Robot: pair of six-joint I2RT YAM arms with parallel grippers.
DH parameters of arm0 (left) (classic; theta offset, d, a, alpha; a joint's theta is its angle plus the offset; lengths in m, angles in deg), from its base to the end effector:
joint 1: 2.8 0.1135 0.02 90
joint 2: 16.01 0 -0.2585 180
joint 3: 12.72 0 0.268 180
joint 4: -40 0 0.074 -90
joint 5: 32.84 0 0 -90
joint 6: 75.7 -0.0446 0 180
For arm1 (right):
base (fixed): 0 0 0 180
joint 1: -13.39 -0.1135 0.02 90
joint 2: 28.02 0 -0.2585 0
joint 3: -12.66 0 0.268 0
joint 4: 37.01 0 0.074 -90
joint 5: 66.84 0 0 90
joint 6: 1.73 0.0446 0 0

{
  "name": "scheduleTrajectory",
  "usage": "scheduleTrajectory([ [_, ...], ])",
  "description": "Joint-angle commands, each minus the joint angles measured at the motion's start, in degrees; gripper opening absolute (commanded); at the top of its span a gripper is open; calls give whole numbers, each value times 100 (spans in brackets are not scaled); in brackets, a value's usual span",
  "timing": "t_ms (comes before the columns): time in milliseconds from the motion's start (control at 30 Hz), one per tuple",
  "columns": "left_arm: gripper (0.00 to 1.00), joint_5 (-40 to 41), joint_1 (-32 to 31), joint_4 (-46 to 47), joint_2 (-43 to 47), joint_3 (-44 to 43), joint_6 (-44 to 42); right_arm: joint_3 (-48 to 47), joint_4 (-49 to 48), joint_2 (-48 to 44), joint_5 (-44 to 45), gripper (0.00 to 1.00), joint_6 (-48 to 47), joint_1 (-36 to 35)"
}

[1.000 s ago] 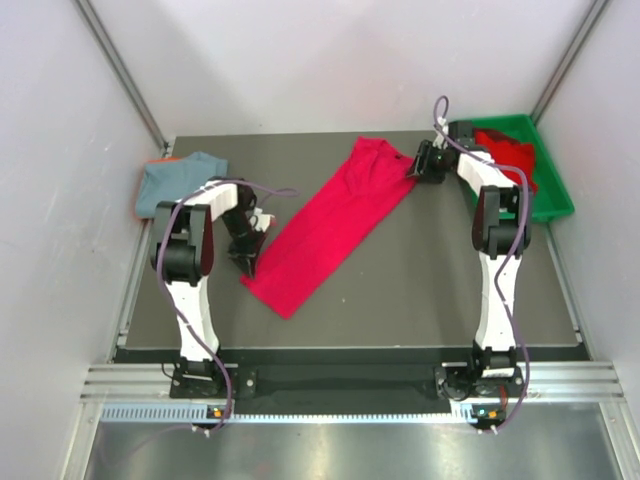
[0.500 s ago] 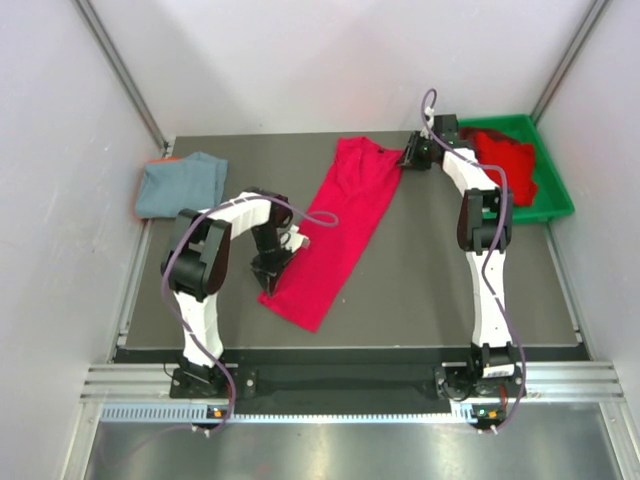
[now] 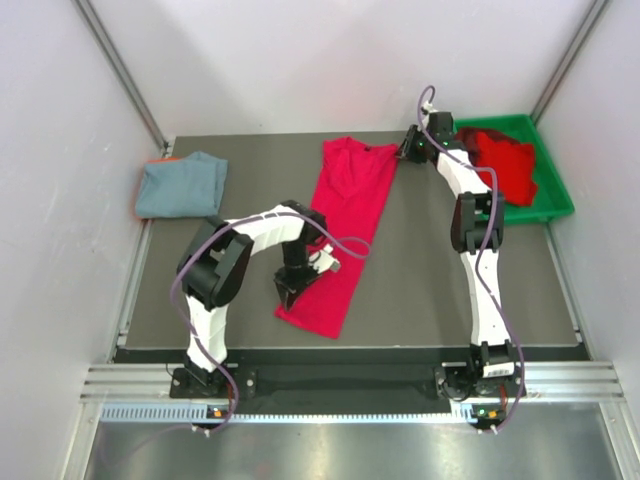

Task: Fold and stack the t-shirts
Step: Fold the tshirt

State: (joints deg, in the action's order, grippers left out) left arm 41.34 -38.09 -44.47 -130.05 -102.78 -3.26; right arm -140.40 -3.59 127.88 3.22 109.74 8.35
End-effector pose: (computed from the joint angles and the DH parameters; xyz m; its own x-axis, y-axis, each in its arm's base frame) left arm 0.2649 -0.2024 0.1298 -0.5918 0.7745 0.2237 0.6964 0.6309 -0.3420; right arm 0.6134 0.0694 0.1372 -0.6788 0.2855 -0.6766 -0.1161 0.8680 0.4828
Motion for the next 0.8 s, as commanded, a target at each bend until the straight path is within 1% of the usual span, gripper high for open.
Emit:
scheduleTrajectory([
  [0,0,-203,-303,-459,31,-4,-178,-428,-387,169,359,23,-3,99],
  [300,0,-457,-839,-485,-435,-672,-134,-622,-581,248,412,19,-47,161],
  [433,0,-511,-980,-494,-505,-734,-107,-640,-564,231,456,17,-91,161],
  [533,0,-432,-998,-494,-400,-638,-81,-456,-353,21,500,23,-257,187],
  [567,0,-405,-989,-503,-304,-611,-81,-342,-274,-84,500,32,-310,205],
  [600,0,-379,-997,-511,-251,-585,-81,-19,-239,-373,500,37,-398,222],
  [667,0,-379,-998,-494,-180,-593,-107,273,-160,-673,535,49,-512,266],
  [733,0,-361,-997,-433,-206,-655,-98,642,16,-1147,623,53,-670,301],
  [767,0,-378,-989,-424,-302,-777,-81,1000,103,-1506,632,55,-671,319],
])
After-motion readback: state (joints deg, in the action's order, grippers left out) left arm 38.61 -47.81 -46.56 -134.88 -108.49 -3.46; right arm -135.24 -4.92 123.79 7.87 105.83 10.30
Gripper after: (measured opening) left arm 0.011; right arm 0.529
